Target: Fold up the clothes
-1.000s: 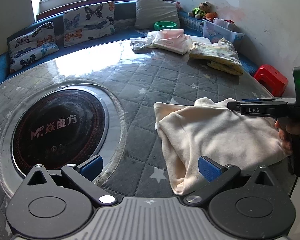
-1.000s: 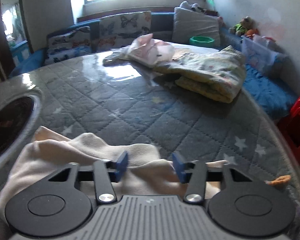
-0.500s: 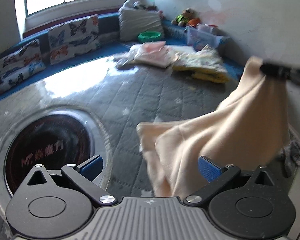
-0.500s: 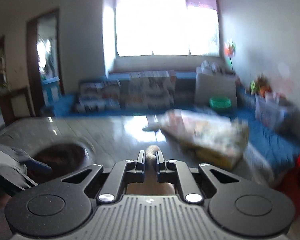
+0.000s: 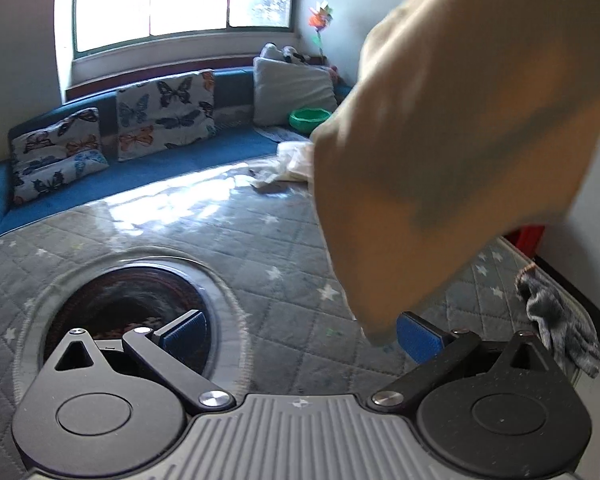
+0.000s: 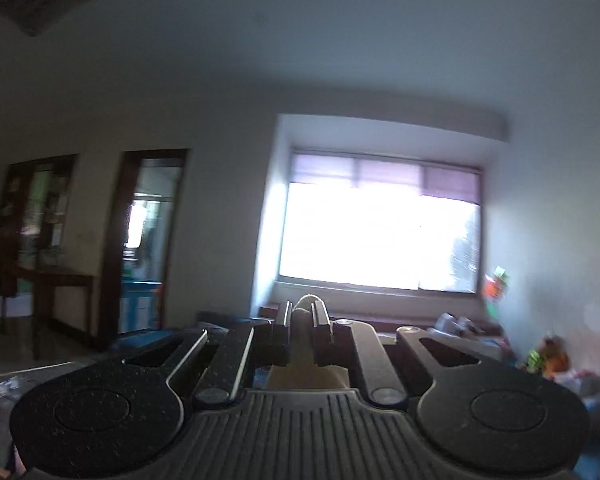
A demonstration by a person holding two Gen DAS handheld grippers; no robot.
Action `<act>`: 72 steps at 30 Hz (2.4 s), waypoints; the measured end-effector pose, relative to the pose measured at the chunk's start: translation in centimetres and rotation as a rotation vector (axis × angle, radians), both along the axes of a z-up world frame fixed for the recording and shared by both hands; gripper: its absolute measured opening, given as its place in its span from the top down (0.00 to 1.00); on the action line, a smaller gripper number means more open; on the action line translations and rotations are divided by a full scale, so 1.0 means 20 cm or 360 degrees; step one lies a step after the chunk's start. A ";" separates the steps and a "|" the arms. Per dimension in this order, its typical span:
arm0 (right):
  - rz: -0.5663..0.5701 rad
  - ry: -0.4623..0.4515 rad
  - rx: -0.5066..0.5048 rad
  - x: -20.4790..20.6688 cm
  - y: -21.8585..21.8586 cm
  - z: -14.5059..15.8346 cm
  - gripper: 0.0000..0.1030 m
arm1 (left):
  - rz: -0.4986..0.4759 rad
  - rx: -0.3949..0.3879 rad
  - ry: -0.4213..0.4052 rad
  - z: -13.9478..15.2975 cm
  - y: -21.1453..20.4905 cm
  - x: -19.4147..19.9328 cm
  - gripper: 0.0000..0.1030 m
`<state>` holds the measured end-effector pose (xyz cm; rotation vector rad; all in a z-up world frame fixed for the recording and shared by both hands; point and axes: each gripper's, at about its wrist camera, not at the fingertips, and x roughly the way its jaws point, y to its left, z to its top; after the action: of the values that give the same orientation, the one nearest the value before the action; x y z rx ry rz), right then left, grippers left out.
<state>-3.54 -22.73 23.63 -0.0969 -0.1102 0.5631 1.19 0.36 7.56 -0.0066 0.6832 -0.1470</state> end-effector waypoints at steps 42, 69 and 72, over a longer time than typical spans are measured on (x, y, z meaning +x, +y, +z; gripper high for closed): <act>-0.0484 0.1427 -0.0306 -0.05 -0.30 -1.29 0.59 | -0.0038 0.0114 0.0311 -0.55 -0.06 0.24 0.18; -0.0589 0.1382 -0.0286 -0.05 -0.30 -1.26 0.49 | -0.0130 0.0086 0.0210 -0.53 -0.07 0.20 0.60; -0.0629 0.1416 -0.0270 -0.03 -0.32 -1.27 0.49 | -0.0139 0.0085 0.0212 -0.54 -0.07 0.21 0.60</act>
<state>-4.23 -29.09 -1.70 -0.0242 0.8088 0.1799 5.39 -1.11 -3.21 0.0650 0.8205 -0.2136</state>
